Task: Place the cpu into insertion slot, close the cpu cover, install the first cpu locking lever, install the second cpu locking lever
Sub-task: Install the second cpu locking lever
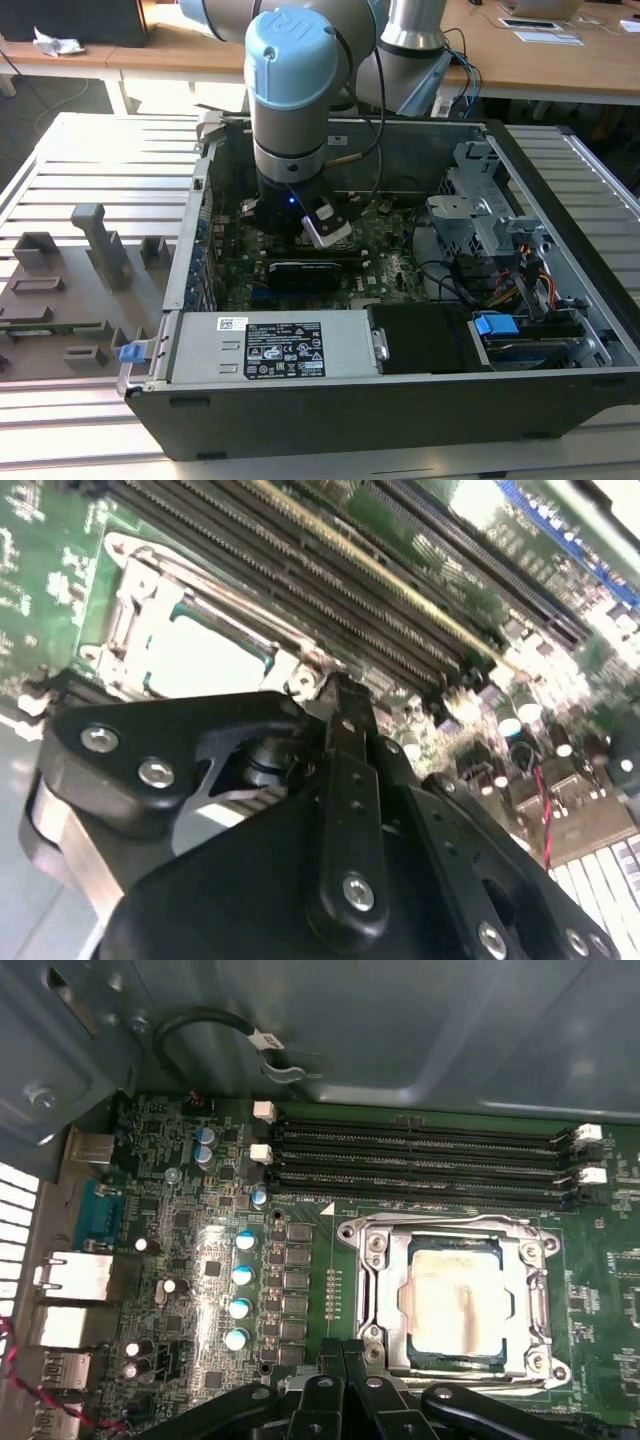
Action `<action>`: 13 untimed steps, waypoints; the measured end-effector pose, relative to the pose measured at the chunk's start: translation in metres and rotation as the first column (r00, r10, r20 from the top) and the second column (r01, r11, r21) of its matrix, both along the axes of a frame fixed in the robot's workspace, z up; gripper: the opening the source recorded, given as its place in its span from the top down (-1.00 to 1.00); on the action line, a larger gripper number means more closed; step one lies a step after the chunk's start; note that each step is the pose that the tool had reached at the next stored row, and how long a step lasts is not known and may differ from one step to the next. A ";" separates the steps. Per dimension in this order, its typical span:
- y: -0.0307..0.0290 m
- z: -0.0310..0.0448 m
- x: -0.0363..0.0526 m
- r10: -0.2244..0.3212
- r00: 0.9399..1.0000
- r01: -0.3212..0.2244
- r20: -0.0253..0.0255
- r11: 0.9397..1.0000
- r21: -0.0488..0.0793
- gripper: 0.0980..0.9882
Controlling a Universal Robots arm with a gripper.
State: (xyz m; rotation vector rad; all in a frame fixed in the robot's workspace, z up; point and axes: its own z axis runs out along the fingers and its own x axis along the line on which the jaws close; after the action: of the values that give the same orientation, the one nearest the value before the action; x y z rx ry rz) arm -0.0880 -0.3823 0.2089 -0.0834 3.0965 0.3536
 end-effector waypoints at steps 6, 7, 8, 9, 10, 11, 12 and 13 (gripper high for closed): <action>0.0076 0.0084 0.0075 0.000 1.000 -0.001 -0.011 0.993 -0.117 0.98; 0.0093 0.0083 0.0127 0.000 1.000 -0.002 -0.019 0.993 -0.117 0.98; 0.0104 0.0084 0.0179 0.000 1.000 -0.003 -0.025 0.993 -0.117 0.98; 0.0112 0.0084 0.0228 0.000 1.000 -0.003 -0.031 0.993 -0.117 0.98; 0.0128 0.0083 0.0304 0.000 0.999 -0.004 -0.040 0.993 -0.117 0.98; 0.0146 0.0082 0.0392 0.000 0.999 -0.006 -0.051 0.993 -0.117 0.98; 0.0157 0.0082 0.0446 0.000 0.998 -0.006 -0.057 0.993 -0.117 0.98; 0.0167 0.0081 0.0489 0.000 0.998 -0.007 -0.062 0.993 -0.118 0.98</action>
State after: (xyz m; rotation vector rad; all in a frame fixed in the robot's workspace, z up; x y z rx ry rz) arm -0.0391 -0.3656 0.2170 -0.0817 3.1767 0.1764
